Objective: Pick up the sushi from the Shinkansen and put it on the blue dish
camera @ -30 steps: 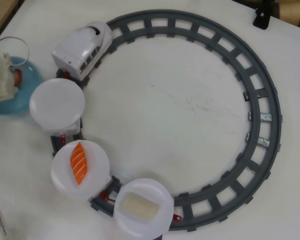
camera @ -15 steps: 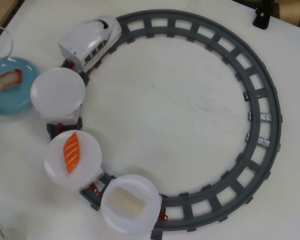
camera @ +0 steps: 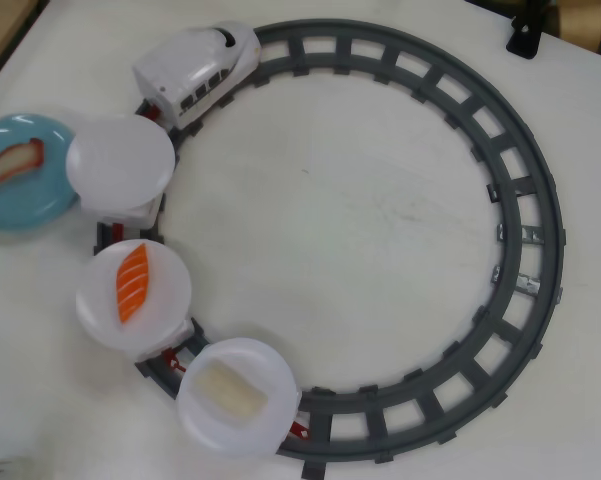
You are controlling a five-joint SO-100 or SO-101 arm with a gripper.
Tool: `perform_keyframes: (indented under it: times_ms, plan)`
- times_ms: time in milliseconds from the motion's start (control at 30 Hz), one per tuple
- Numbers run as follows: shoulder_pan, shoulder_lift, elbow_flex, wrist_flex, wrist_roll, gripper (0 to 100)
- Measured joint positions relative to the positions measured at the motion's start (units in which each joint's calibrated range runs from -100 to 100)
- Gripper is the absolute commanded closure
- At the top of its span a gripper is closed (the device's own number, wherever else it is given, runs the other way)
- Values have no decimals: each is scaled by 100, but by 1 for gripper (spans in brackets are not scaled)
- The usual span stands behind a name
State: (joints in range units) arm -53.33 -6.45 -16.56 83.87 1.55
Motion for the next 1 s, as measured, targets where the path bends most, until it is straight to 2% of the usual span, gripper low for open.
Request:
perform_keyframes:
  times_ms: [233,467,667,1000]
  plan:
    - [450,-2488,3321,-1303,-16,77]
    - [450,-4513,5371,-1739,-181,77]
    - [899,-5196,5746,-1739,-202,77]
    - [1193,-5095,5746,-1739,-202,77]
